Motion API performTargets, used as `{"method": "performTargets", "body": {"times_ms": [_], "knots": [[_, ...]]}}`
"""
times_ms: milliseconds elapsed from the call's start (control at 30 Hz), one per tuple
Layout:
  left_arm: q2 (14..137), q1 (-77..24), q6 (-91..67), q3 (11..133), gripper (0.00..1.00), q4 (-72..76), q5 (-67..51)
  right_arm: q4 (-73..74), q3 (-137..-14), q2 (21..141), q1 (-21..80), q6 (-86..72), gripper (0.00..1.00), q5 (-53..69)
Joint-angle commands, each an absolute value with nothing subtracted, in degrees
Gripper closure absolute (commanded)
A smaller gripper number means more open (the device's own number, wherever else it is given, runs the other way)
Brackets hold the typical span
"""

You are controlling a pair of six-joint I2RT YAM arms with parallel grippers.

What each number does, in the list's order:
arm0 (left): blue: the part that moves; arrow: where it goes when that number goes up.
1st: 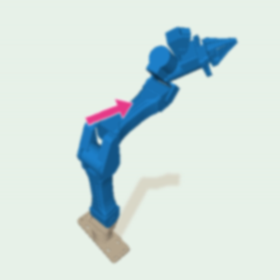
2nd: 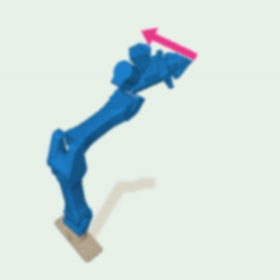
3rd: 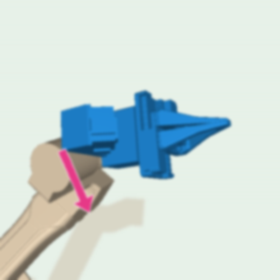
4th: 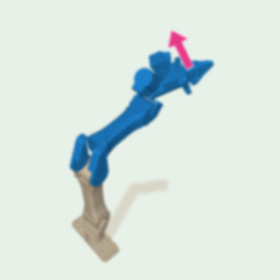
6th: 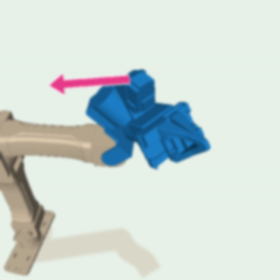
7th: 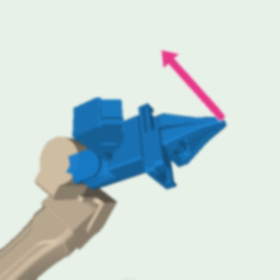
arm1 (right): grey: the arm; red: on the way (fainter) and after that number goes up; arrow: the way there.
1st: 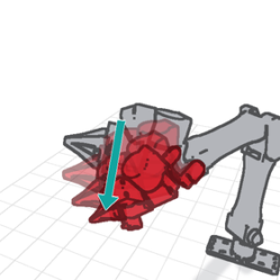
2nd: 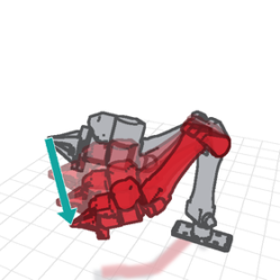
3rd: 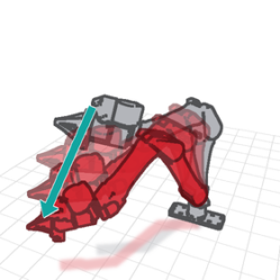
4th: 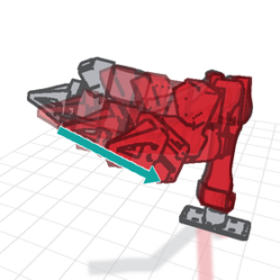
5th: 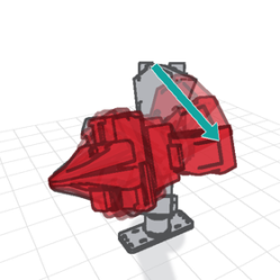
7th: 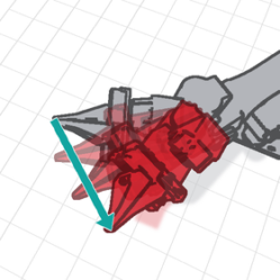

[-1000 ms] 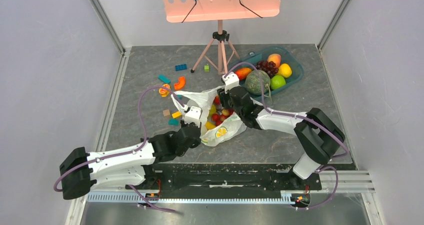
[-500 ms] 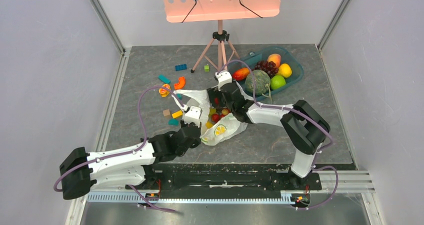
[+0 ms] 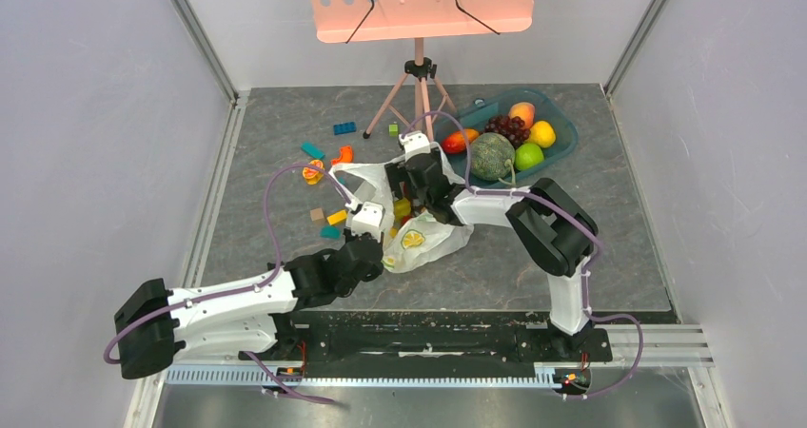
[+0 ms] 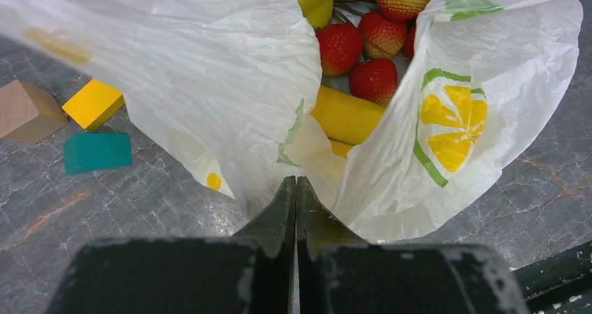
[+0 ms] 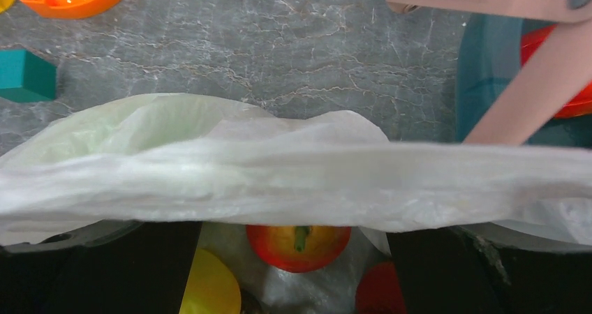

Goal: Take the fake fruits out of the plastic bag
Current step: Take out the fake fruit from the plastic bag.

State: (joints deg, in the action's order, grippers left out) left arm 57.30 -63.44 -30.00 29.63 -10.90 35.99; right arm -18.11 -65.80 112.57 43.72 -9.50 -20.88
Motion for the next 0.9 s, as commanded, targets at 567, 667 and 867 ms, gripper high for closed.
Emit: {"method": "performTargets", "body": {"times_ms": [567,667,867], "knots": [[57.6,-62.5,-31.2,28.6,0.98,-9.6,38.4,-21.1,-65.8,114.2,42.4,-8.2,0.44,-22.2],[57.1,-62.5,-31.4,28.6,0.98,-9.8,38.5,-21.2,-63.8,111.3,42.4,-7.5,0.48,-21.2],[56.4,-62.5,-31.6,28.5,0.98,-10.5,38.5,-20.2,-58.8,103.2,42.4,-6.5,0.52,-18.0]]}}
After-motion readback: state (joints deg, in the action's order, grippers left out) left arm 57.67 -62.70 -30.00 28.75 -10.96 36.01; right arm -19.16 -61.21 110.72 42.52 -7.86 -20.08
